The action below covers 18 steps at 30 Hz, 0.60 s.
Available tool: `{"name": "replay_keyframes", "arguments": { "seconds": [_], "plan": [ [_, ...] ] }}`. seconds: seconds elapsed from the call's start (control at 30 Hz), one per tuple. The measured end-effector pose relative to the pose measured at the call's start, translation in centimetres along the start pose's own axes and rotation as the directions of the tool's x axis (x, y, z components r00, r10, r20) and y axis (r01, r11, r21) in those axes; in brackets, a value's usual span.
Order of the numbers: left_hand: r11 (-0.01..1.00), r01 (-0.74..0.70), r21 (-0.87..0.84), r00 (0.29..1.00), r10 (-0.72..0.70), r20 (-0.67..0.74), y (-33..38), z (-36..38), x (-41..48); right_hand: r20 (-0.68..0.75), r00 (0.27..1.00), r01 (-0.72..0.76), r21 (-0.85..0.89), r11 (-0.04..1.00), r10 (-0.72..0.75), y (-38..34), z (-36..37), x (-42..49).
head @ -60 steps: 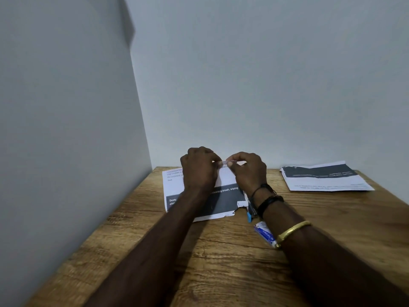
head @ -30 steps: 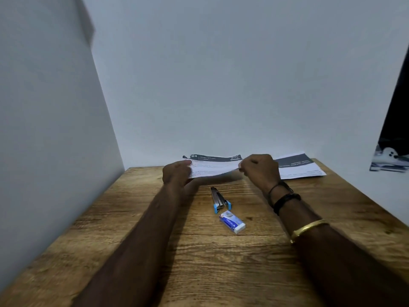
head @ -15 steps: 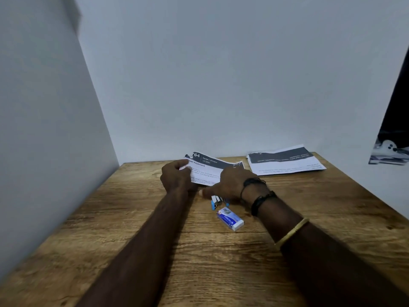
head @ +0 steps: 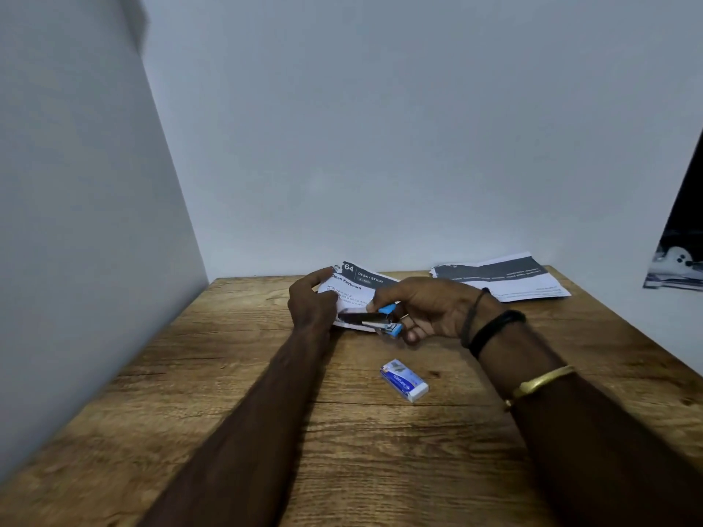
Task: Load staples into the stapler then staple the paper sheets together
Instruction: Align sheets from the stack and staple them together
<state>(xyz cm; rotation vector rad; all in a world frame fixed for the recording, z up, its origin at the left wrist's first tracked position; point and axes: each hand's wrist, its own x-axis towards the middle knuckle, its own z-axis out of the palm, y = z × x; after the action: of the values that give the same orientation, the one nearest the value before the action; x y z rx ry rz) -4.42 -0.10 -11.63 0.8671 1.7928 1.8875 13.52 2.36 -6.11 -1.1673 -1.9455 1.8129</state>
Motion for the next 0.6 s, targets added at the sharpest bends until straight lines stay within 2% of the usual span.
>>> {"name": "replay_keyframes", "arguments": {
  "seconds": [0.1, 0.2, 0.27, 0.37, 0.5, 0.6],
  "plan": [
    [0.999, -0.034, 0.002, 0.999, 0.034, -0.021, -0.1, 0.1, -0.2, -0.057, 0.985, 0.169, 0.264, 0.950, -0.160, 0.1, 0.3, 0.8],
    [0.998, -0.063, -0.005, 0.996, 0.062, -0.065, 0.0, -0.3, -0.1, -0.248, 0.929, 0.350, 0.347, 0.870, -0.275, -0.2, 1.2, 2.7],
    [0.996, -0.086, 0.005, 0.993, 0.086, -0.083, 0.1, -0.4, -0.2, -0.352, 0.877, 0.439, 0.308, 0.844, -0.328, -0.4, 1.5, 3.8],
    [0.994, -0.110, 0.015, 0.990, 0.111, -0.092, 0.3, -0.5, -0.4, -0.423, 0.785, 0.566, 0.192, 0.802, -0.452, -0.9, 1.9, 5.1],
    [0.978, -0.193, 0.076, 0.977, 0.199, -0.072, 0.5, -0.4, -0.8, -0.429, 0.674, 0.670, 0.013, 0.742, -0.601, -1.5, 2.2, 6.0],
    [0.967, -0.231, 0.107, 0.969, 0.238, -0.061, 0.7, -0.2, -1.1, -0.372, 0.628, 0.695, -0.125, 0.708, -0.683, -1.7, 2.4, 6.6]
  ]
}}
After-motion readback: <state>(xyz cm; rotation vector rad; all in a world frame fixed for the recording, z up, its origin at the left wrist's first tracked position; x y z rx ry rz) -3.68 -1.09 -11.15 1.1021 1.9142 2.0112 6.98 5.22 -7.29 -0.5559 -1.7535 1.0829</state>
